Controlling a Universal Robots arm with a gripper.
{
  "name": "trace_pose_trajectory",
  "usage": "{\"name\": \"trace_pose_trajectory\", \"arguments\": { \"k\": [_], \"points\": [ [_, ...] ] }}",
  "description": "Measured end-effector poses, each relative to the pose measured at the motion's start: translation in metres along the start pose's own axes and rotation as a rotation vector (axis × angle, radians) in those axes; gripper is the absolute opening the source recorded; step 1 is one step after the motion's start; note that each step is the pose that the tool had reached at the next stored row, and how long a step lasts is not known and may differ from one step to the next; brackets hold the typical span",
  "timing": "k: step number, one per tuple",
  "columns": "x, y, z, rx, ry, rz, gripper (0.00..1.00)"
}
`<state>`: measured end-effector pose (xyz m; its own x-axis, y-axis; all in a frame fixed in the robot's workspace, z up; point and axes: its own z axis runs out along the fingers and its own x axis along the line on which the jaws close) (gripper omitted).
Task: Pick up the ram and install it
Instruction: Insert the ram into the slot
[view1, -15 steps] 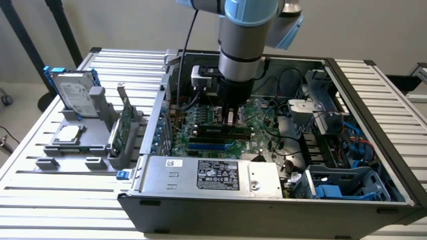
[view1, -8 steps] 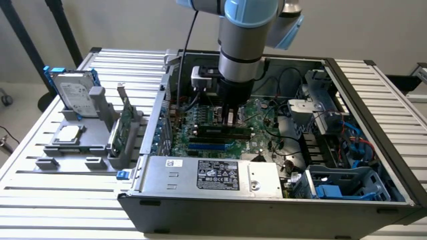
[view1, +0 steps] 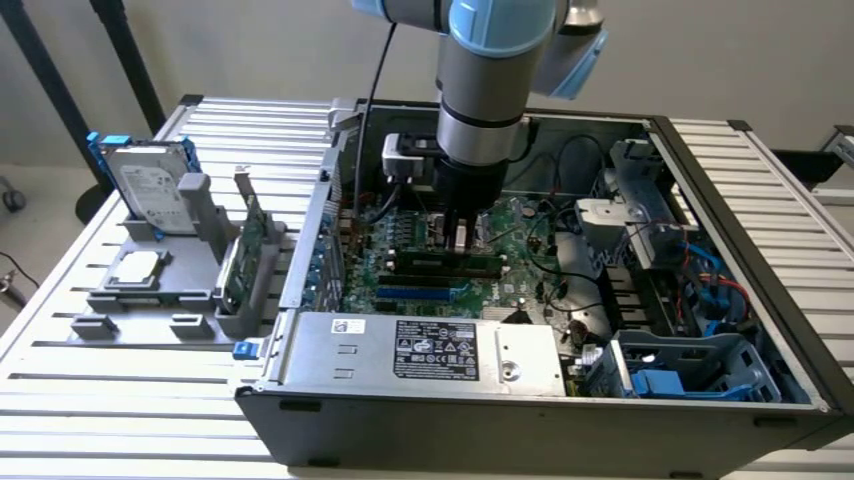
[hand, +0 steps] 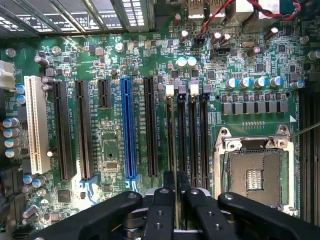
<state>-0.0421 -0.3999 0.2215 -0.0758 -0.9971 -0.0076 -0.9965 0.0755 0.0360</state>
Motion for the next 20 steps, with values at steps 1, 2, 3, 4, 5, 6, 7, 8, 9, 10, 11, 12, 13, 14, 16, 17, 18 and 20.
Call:
{"name": "trace_pose_trajectory", "arguments": {
  "k": [1,2,3,4,5,6,7,8,9,10,11,12,13,14,16,17,18,20],
  "points": [
    [0.000,0.0000,0.0000,0.0000,0.0000,0.000,0.16],
    [0.000,0.0000,-0.0003,0.0000,-0.0003,0.000,0.22],
    [0.000,0.0001,-0.0010,0.0000,-0.0007,0.000,0.22],
    [0.000,0.0001,-0.0021,0.0000,-0.0012,0.000,0.22],
    [0.000,0.0002,-0.0039,-0.0002,-0.0018,0.000,0.22],
    [0.000,0.0003,-0.0060,-0.0002,-0.0027,0.000,0.22],
    [0.000,0.0003,-0.0085,-0.0003,-0.0042,0.000,0.22],
    [0.000,0.0004,-0.0114,-0.0005,-0.0055,0.000,0.22],
    [0.000,0.0005,-0.0143,-0.0006,-0.0072,-0.001,0.22],
    [0.000,0.0006,-0.0172,-0.0007,-0.0093,-0.001,0.22],
    [0.000,0.0008,-0.0201,-0.0009,-0.0111,-0.001,0.22],
    [0.000,0.0008,-0.0224,-0.0010,-0.0129,-0.001,0.22],
    [0.000,0.0009,-0.0239,-0.0011,-0.0145,-0.001,0.22],
    [0.000,0.0009,-0.0249,-0.0012,-0.0155,-0.001,0.20],
    [0.000,0.0009,-0.0250,-0.0012,-0.0163,-0.001,0.13],
    [0.000,0.0009,-0.0250,-0.0012,-0.0162,-0.001,0.11],
    [0.000,0.0009,-0.0250,-0.0013,-0.0162,-0.001,0.11],
    [0.000,0.0009,-0.0250,-0.0012,-0.0162,-0.001,0.11]
  ]
}}
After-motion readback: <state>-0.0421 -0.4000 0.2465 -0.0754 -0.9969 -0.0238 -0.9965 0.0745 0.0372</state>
